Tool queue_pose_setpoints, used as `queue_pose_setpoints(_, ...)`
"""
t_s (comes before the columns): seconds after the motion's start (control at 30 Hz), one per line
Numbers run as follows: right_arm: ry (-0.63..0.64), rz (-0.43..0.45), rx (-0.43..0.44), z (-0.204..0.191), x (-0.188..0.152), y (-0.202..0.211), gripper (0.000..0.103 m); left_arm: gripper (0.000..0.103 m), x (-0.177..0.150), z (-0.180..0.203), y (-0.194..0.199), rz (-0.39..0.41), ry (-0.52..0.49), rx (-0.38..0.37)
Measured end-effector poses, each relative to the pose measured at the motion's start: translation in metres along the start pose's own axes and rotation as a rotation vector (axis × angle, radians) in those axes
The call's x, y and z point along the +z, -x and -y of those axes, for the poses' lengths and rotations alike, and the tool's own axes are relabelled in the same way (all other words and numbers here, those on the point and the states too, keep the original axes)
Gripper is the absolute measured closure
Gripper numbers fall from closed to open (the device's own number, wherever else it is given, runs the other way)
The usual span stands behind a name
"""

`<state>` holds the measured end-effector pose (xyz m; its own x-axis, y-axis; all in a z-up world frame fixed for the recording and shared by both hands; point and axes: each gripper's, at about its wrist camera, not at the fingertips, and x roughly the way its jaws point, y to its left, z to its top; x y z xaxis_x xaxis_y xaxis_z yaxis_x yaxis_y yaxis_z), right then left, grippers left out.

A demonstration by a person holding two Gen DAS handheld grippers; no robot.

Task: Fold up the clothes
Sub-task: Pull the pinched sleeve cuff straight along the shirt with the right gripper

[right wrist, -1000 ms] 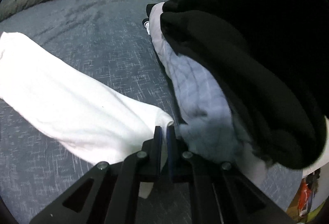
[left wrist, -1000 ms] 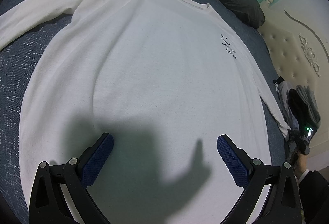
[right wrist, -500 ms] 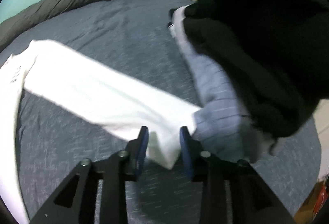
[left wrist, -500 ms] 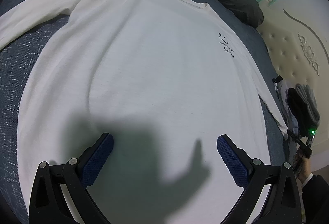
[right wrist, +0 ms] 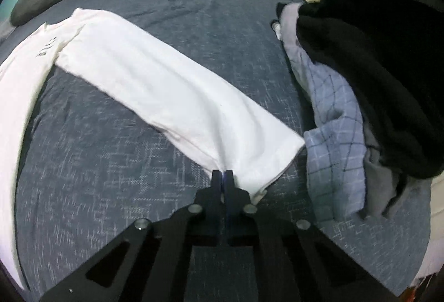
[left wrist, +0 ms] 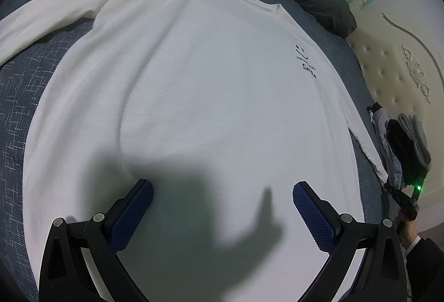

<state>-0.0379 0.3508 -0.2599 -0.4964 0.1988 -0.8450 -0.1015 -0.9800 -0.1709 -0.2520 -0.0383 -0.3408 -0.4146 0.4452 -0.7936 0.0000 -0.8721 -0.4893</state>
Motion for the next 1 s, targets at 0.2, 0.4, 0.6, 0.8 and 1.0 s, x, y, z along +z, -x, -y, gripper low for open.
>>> queue_pose_setpoints(0.2,0.073,-0.055,0.043,-0.008,-0.02,0.004,0.102,0.0,0.001,-0.001,-0.002,-0.001,0.001,-0.002)
queue_pose_setpoints(0.4,0.049,-0.082,0.067,-0.012,-0.03,0.006,0.101,0.0,0.001,0.0,-0.003,0.0,0.004,-0.006)
queue_pose_setpoints(0.6,0.003,-0.021,0.133,-0.003,-0.032,0.034,0.1,0.0,0.001,0.001,-0.003,-0.001,0.005,-0.009)
queue_pose_setpoints(0.8,-0.131,0.026,0.094,0.005,0.008,0.018,0.1,0.0,0.001,0.0,-0.001,-0.001,0.007,-0.011)
queue_pose_setpoints(1.0,-0.192,-0.072,0.009,0.012,0.032,-0.034,0.099,0.0,0.001,-0.002,-0.002,-0.003,0.008,-0.014)
